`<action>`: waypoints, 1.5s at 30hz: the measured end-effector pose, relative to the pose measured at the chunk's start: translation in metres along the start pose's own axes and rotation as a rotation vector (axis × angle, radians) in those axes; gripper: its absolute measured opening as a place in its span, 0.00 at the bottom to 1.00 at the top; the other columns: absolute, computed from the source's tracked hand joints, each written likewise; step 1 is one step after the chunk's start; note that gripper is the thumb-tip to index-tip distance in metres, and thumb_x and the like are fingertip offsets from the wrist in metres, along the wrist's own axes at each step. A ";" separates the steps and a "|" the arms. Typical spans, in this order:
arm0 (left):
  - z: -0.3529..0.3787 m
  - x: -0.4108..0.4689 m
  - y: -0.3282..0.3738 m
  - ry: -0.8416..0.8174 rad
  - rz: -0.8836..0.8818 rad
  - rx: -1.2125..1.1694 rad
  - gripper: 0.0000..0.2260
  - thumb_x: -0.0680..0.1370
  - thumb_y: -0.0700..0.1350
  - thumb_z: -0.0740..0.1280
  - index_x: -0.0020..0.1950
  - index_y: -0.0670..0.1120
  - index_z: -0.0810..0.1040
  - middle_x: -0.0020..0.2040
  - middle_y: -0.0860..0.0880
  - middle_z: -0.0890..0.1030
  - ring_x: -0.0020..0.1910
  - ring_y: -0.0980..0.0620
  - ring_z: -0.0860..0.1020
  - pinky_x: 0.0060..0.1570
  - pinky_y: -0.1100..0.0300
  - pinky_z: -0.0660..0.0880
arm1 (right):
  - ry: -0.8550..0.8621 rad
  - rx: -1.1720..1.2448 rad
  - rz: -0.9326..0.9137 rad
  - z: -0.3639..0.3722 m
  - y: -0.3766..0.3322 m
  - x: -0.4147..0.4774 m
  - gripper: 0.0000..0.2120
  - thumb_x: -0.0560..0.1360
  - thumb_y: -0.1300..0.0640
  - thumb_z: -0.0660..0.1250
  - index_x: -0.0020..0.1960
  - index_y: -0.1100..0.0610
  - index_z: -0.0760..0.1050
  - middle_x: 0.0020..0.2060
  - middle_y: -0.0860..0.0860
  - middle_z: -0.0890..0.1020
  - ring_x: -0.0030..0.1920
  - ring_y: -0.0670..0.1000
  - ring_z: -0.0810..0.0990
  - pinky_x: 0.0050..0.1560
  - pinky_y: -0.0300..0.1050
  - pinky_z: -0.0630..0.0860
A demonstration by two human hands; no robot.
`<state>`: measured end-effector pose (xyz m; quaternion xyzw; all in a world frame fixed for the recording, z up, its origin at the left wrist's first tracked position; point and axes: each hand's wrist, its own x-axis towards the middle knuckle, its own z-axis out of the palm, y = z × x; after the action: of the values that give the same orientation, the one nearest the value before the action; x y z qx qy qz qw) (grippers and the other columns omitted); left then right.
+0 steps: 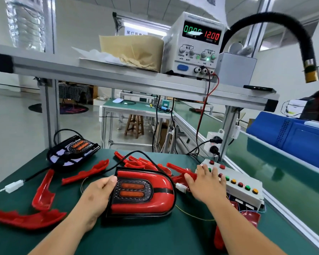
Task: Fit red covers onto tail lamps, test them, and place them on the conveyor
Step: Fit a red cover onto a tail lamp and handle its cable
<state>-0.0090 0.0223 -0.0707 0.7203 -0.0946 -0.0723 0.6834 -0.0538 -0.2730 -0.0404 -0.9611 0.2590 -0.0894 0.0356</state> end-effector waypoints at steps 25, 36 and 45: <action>0.001 0.003 -0.007 -0.006 0.028 -0.055 0.14 0.84 0.47 0.58 0.52 0.46 0.83 0.47 0.51 0.87 0.46 0.58 0.85 0.37 0.73 0.76 | 0.061 -0.147 0.003 0.008 -0.004 0.011 0.35 0.76 0.29 0.38 0.78 0.44 0.46 0.78 0.53 0.57 0.76 0.66 0.52 0.71 0.70 0.44; -0.001 0.006 -0.007 -0.015 -0.004 -0.089 0.15 0.84 0.46 0.57 0.54 0.43 0.83 0.47 0.44 0.86 0.47 0.47 0.85 0.38 0.62 0.80 | 0.055 -0.265 -0.068 0.002 -0.003 0.008 0.33 0.75 0.28 0.37 0.77 0.39 0.49 0.77 0.53 0.61 0.73 0.66 0.60 0.69 0.71 0.38; -0.001 0.006 -0.006 -0.007 0.007 -0.082 0.15 0.84 0.47 0.57 0.55 0.44 0.83 0.47 0.44 0.86 0.47 0.46 0.85 0.45 0.54 0.79 | 0.034 -0.251 -0.068 0.002 -0.002 0.008 0.34 0.75 0.28 0.39 0.77 0.40 0.51 0.77 0.53 0.60 0.73 0.66 0.60 0.69 0.71 0.40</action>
<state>-0.0029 0.0223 -0.0766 0.6911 -0.0967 -0.0762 0.7122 -0.0460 -0.2750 -0.0406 -0.9645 0.2361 -0.0738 -0.0923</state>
